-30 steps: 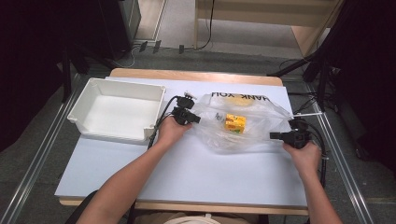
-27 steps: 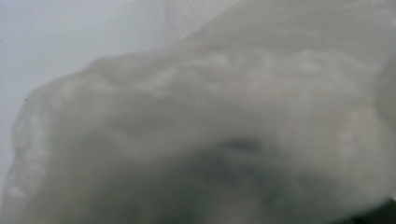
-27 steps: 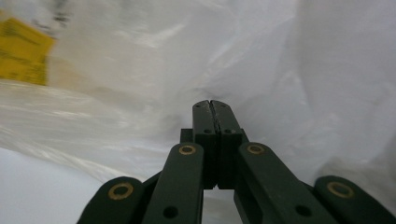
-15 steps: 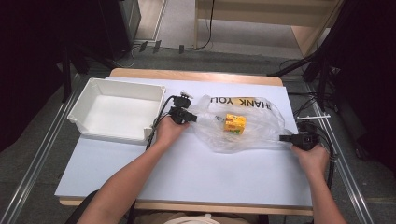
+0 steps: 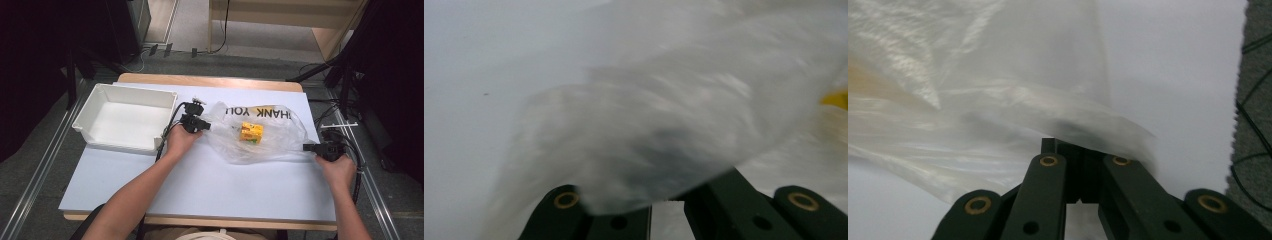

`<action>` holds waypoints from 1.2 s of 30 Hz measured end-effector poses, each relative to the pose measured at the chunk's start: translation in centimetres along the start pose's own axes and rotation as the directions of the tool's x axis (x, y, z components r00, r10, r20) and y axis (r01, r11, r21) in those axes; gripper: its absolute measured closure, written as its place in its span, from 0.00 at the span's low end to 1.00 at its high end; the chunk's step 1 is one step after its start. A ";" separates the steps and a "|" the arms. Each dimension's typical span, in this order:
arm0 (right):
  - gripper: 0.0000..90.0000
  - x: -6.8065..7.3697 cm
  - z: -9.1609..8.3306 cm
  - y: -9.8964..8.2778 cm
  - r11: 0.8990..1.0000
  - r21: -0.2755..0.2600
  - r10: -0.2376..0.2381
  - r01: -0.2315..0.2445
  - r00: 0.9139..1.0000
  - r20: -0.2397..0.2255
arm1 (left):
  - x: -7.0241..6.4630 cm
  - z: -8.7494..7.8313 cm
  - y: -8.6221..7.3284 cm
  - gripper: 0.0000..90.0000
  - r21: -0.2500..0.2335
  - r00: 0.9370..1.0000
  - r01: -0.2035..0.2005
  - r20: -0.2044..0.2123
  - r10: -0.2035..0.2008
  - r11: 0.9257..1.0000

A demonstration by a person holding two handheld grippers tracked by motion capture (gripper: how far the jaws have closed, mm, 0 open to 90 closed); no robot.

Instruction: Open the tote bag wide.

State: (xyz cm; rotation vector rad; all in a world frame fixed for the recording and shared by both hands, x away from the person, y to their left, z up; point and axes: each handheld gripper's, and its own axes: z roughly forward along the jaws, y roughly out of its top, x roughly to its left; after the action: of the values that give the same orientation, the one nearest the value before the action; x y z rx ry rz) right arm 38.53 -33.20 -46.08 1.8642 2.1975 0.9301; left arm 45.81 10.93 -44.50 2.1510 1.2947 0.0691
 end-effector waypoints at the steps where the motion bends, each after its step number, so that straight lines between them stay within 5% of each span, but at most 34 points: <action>1: 1.00 0.4 -0.3 0.1 1.000 -0.004 -0.014 0.014 1.000 -0.007 | -0.5 -0.4 -0.1 1.00 -0.006 1.000 -0.027 0.000 0.027 1.000; 9: 1.00 4.0 -3.0 0.8 0.992 -0.050 -0.119 0.117 0.991 -0.054 | -2.7 -3.2 -0.2 1.00 -0.053 0.994 -0.103 0.030 0.105 0.993; 15: 1.00 8.0 -5.0 2.6 0.971 -0.083 -0.231 0.223 0.967 -0.106 | -4.8 -4.9 0.1 1.00 -0.083 0.985 -0.156 0.059 0.161 0.984; 21: 1.00 11.3 -5.2 5.7 0.948 -0.109 -0.313 0.299 0.939 -0.144 | -6.5 -4.1 1.3 1.00 -0.078 0.981 -0.171 0.080 0.177 0.982; 29: 1.00 12.3 -3.3 9.6 0.941 -0.123 -0.331 0.315 0.933 -0.144 | -7.8 -2.7 2.0 1.00 -0.084 0.975 -0.206 0.069 0.212 0.975; 36: 1.00 12.1 0.0 11.2 0.954 -0.087 -0.296 0.286 0.945 -0.140 | -7.2 -0.3 1.4 1.00 -0.060 0.983 -0.139 0.111 0.145 0.988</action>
State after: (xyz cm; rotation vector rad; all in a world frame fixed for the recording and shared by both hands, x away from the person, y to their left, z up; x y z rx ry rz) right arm 45.29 -21.36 -36.75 1.4279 2.4102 1.0984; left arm 43.03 4.78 -41.65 2.1674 1.0623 0.0358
